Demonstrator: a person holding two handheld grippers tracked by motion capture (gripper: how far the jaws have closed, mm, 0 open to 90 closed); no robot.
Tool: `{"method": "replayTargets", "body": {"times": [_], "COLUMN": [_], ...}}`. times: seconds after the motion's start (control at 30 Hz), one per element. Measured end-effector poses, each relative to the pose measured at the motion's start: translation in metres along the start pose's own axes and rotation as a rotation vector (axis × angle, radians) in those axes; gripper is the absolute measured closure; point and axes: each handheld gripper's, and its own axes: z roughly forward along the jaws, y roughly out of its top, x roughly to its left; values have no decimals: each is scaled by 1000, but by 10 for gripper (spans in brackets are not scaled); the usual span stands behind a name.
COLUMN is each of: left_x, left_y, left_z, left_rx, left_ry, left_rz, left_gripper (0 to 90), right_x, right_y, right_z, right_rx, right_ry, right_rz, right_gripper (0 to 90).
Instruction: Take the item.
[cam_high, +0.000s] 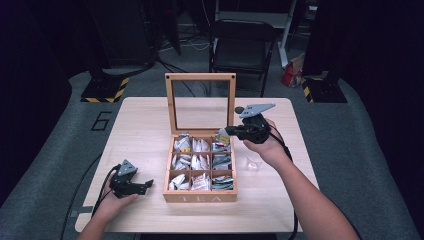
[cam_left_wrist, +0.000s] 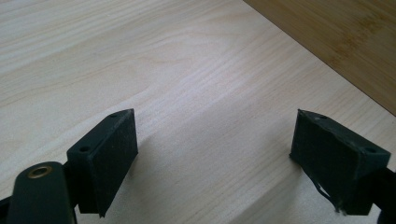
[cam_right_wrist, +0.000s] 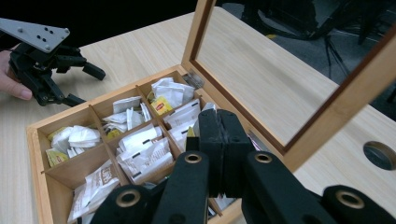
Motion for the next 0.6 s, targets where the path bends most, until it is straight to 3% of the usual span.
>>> {"method": "replayTargets", "body": {"times": [0.6], "left_x": [0], "left_y": [0], "left_z": [0], "left_rx": [1], "left_ry": [0], "left_rz": [1], "left_gripper": [141], "right_x": [-26], "right_y": [-24], "right_z": [-39], "right_rx": [-8], "right_ry": [-81], "right_rz": [40], "right_gripper": [899]}}
